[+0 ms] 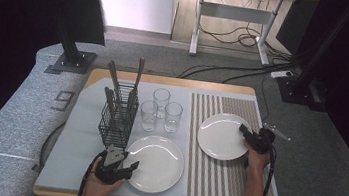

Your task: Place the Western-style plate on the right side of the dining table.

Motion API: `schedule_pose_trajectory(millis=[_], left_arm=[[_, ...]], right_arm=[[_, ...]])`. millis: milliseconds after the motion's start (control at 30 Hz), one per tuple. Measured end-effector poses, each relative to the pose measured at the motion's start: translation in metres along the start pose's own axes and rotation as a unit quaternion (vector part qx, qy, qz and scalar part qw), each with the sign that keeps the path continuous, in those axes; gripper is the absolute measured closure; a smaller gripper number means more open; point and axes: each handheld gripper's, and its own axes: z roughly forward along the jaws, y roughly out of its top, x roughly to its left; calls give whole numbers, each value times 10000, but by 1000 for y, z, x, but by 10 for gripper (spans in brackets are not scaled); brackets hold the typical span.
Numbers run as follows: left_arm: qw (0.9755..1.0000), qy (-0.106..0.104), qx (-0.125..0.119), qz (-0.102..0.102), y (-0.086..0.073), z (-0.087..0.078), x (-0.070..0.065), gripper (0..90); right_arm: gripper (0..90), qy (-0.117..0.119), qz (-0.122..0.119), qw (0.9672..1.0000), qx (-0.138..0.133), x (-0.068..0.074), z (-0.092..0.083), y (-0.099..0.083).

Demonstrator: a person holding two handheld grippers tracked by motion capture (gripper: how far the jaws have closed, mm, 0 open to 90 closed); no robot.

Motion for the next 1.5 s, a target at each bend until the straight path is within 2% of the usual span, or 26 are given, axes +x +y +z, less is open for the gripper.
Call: schedule_pose_trajectory(millis=[900, 1000, 1067, 1500], left_arm=[[10000, -27, 1, 56, 0, 0, -4, 440], [10000, -33, -16, 68, 1, -1, -5, 440], [10000, -33, -16, 70, 1, -1, -5, 440], [10000, -42, 13, 54, 0, 0, -4, 439]], right_arm=[[650, -139, 19, 9998, 136, -3, 3, -2], [650, -182, 7, 9997, 133, -3, 3, -2], [663, -334, -51, 9993, 150, -3, 2, -2], [661, -405, 44, 9990, 168, -6, 1, -2]])
